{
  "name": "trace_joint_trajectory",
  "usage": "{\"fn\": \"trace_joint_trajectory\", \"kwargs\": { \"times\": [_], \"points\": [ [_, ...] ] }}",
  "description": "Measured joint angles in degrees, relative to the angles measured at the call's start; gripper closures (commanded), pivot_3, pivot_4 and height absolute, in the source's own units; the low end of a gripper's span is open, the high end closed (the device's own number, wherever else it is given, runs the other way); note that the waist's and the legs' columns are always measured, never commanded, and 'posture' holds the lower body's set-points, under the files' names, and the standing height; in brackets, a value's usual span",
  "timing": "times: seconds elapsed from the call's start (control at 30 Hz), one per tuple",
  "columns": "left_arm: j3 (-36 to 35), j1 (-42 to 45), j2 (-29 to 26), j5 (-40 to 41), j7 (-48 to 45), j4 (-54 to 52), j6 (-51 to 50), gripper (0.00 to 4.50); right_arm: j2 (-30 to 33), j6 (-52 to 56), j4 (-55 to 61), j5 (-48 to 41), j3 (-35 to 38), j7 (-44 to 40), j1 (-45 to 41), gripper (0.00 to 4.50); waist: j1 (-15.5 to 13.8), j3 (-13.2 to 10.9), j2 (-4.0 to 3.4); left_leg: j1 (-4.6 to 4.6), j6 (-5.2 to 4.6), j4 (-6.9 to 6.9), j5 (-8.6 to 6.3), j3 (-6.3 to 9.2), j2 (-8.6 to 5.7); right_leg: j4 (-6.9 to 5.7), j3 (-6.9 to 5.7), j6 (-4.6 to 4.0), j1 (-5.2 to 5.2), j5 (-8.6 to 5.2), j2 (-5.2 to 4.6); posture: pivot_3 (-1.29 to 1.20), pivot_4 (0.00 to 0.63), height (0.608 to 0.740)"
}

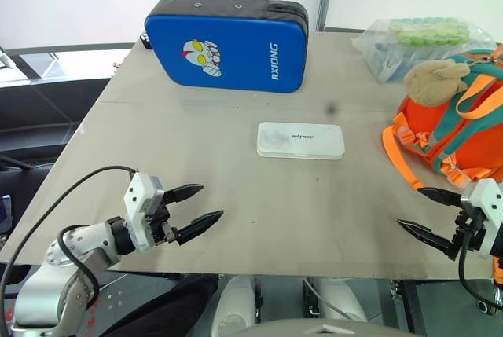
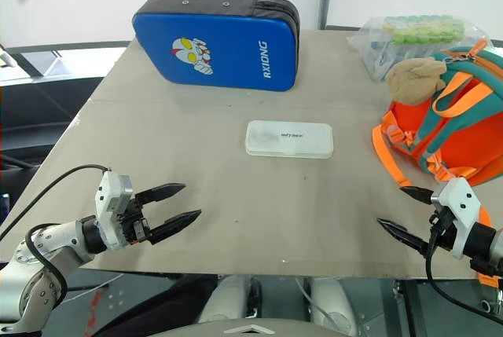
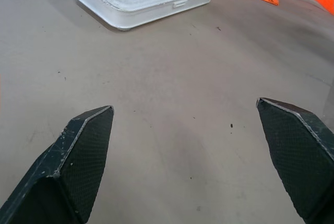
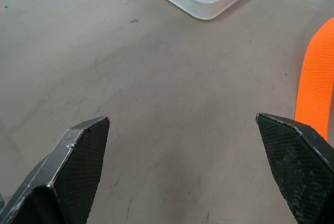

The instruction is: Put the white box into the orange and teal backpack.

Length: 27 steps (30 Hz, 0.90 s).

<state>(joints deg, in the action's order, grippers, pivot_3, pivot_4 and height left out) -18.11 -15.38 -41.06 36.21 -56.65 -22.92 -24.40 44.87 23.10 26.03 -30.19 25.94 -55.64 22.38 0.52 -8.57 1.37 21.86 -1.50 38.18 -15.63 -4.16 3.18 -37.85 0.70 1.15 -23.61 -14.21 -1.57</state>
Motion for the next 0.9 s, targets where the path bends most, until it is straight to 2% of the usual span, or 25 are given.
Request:
{"fn": "trace_joint_trajectory", "kwargs": {
  "times": [0.1, 0.2, 0.33, 0.43, 0.53, 0.57, 0.7, 0.73, 0.8, 0.83, 0.9],
  "points": [
    [0.19, 1.56, 0.45, -0.01, 1.18, 0.25, -0.28, 0.0, -0.69, -1.08, -0.53, 0.78, -0.74, 0.45, -1.01, 0.06, -0.04, -0.01, 0.03, 0.0, 0.0, 0.02, 0.0, 0.01, 0.0, 0.0, -0.02, 0.01, 0.01, 0.0, -0.01, 0.0, 0.15, 0.74],
    [0.32, 8.77, 3.05, 1.54, 7.95, -0.32, -3.9, 0.0, -4.86, -2.43, -1.01, 1.86, -5.45, 3.91, -7.39, 0.06, -0.04, -0.03, 0.09, -0.02, -0.01, 0.07, 0.0, 0.03, 0.0, -0.05, 0.0, 0.04, 0.02, 0.0, 0.02, 0.0, 0.15, 0.74],
    [0.35, 11.52, 5.48, 4.13, 14.53, -1.34, -8.69, 0.0, -6.79, -1.53, -1.03, 2.72, -8.9, 7.78, -11.69, 0.06, 0.21, -0.04, 0.08, 0.01, -0.01, 0.05, 0.0, -0.04, -0.02, -0.04, 0.08, 0.19, 0.0, 0.13, 0.01, 0.0, 0.15, 0.74],
    [0.81, 15.58, 6.7, 6.13, 20.95, -1.36, -14.59, 0.0, -7.17, 2.87, -1.08, 4.22, -12.95, 12.47, -18.41, 0.88, 0.19, -0.05, 0.08, 0.03, -0.01, 0.05, 0.0, -0.01, -0.02, -0.04, 0.06, 0.19, -0.02, 0.14, 0.02, 0.0, 0.15, 0.74],
    [2.32, 22.51, 9.46, 5.5, 28.51, -0.44, -18.53, 0.82, -9.47, 8.11, -3.57, 6.37, -17.09, 18.57, -28.18, 2.23, 0.1, -0.06, 0.08, 0.02, -0.01, 0.05, 0.0, 0.03, -0.14, -0.06, 0.04, 0.18, -0.01, 0.15, 0.05, 0.0, 0.15, 0.74],
    [2.92, 23.62, 10.04, 5.35, 29.82, -0.28, -18.91, 1.29, -9.75, 8.66, -3.78, 6.77, -17.96, 19.37, -29.55, 2.77, -0.03, -0.05, 0.08, 0.05, -0.01, 0.04, 0.0, 0.06, -0.22, -0.05, 0.02, 0.18, -0.01, 0.15, 0.05, 0.0, 0.15, 0.74],
    [6.91, 28.4, 14.73, -1.19, 39.0, 4.66, -20.27, 2.93, -14.15, 12.08, -9.45, 11.88, -23.04, 26.8, -37.74, 4.46, -0.02, -0.04, 0.12, 0.11, -0.01, 0.02, 0.0, 0.08, -0.31, 0.01, 0.04, 0.19, -0.06, 0.15, 0.03, 0.0, 0.15, 0.74],
    [8.28, 30.17, 16.99, -3.3, 41.4, 6.44, -20.04, 3.5, -15.66, 12.86, -12.29, 14.18, -24.38, 29.76, -40.17, 4.5, -0.02, -0.04, 0.12, 0.17, -0.01, 0.03, 0.0, 0.1, -0.36, 0.01, 0.03, 0.19, -0.08, 0.15, 0.0, 0.0, 0.15, 0.74],
    [9.58, 31.31, 18.41, -5.09, 43.36, 7.46, -19.64, 4.29, -16.63, 13.23, -14.56, 16.18, -25.45, 32.11, -41.63, 4.5, -0.11, -0.04, 0.12, 0.24, 0.0, 0.02, 0.0, 0.12, -0.39, 0.01, 0.0, 0.19, -0.13, 0.15, -0.05, 0.0, 0.15, 0.74],
    [9.9, 32.38, 19.52, -6.38, 44.59, 8.63, -19.37, 4.45, -17.36, 13.24, -16.5, 17.63, -26.09, 33.57, -42.75, 4.5, -0.12, -0.04, 0.12, 0.25, 0.0, 0.03, 0.01, 0.12, -0.4, 0.0, 0.01, 0.2, -0.15, 0.16, -0.07, 0.0, 0.15, 0.74],
    [11.97, 34.93, 20.95, -9.21, 46.06, 10.95, -18.61, 4.45, -18.21, 12.96, -20.39, 20.87, -27.87, 35.62, -44.86, 4.5, -0.11, -0.04, 0.12, 0.31, 0.01, 0.03, 0.01, 0.13, -0.46, 0.0, -0.02, 0.2, -0.2, 0.16, -0.12, 0.0, 0.15, 0.74]
  ]
}}
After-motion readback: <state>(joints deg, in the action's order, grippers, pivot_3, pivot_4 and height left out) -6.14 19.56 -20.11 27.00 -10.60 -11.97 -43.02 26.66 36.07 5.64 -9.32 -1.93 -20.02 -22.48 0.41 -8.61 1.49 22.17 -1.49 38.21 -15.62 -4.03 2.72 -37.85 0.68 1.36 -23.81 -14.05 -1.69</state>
